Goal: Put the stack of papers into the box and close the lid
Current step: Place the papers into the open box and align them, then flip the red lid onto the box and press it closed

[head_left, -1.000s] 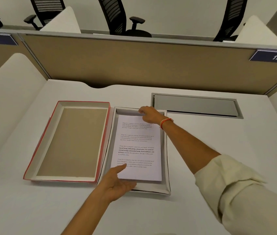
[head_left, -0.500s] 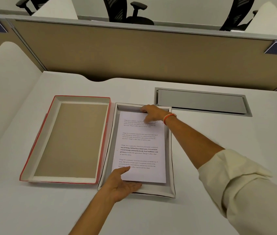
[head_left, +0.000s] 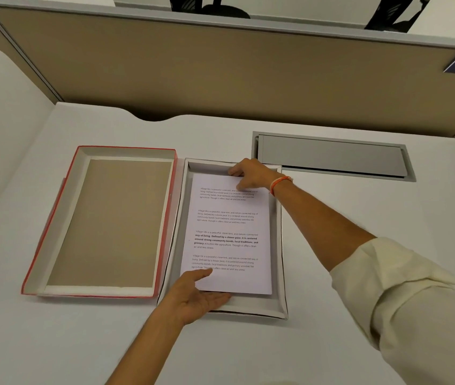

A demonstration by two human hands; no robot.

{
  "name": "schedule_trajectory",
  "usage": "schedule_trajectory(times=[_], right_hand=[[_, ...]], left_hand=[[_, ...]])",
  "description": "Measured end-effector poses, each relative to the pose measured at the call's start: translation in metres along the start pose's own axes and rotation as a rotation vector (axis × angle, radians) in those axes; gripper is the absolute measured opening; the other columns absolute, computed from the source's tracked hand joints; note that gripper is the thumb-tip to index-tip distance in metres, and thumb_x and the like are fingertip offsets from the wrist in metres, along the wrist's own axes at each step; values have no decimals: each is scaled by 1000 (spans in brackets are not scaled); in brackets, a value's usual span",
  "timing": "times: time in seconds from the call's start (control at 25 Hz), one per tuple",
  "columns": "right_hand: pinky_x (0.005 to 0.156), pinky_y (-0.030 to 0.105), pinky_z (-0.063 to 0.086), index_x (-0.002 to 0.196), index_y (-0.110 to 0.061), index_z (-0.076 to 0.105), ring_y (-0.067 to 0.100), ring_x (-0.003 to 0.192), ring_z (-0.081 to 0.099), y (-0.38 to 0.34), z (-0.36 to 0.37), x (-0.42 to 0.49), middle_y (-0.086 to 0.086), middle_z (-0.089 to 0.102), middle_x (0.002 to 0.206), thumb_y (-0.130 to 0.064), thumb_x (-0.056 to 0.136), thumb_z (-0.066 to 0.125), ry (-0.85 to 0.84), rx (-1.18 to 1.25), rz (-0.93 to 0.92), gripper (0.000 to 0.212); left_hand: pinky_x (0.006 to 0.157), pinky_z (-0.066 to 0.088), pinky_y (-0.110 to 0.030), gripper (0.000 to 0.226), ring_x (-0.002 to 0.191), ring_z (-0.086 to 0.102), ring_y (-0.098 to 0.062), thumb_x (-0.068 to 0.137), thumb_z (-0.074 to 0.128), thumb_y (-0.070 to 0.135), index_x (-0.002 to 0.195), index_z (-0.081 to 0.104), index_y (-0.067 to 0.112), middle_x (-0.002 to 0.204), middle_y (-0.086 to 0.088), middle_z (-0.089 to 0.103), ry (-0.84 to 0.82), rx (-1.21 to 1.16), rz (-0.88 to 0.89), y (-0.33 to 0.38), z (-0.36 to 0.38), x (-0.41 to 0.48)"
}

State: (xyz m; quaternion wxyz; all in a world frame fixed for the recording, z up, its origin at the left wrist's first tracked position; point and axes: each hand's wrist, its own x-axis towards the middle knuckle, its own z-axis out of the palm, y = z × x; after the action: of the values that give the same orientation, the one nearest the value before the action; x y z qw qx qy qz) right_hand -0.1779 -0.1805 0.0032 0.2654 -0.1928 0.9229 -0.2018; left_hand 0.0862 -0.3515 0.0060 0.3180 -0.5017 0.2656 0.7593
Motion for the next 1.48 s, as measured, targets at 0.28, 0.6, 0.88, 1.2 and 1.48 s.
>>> schedule_trajectory(times=[0.28,0.6,0.88,1.2,1.48], right_hand=[[95,35,54,121,-10,67,29,103,66,-1,1,-4,12,70,117,-6,81,67,1,6,20,40],[96,46,52,114,-3,65,36,105,63,-12,-6,-11,18,67,114,-5,85,60,-31,-33,11,30],[106,28,39,141,-7,47,24,131,51,-41,-13,-32,10,55,141,-2,88,62,83,196,11,55],[108,36,45,140,-9,47,24,129,53,-113,51,-68,9,55,139,-9,84,71,192,763,23,60],[109,32,43,142,-10,42,23,132,49,-157,103,-80,8,50,143,-9,79,77,224,1020,69,71]], left_hand=[[101,46,-63,39,112,60,-54,85,64,-1,119,52,14,127,-31,59,-33,27,2,-1,-3,0],[105,45,-56,49,115,61,-50,81,69,-2,125,53,11,123,-31,64,-59,162,28,-6,-5,-16],[97,54,-48,45,104,70,-40,85,72,20,118,58,-7,113,-31,69,-82,582,173,13,-8,-65],[95,54,-39,27,100,68,-20,91,64,26,115,63,14,116,-6,70,340,933,1016,114,-50,-78],[102,46,-45,42,125,56,-33,88,68,13,127,54,9,134,-13,59,626,916,1241,173,-121,-79]])
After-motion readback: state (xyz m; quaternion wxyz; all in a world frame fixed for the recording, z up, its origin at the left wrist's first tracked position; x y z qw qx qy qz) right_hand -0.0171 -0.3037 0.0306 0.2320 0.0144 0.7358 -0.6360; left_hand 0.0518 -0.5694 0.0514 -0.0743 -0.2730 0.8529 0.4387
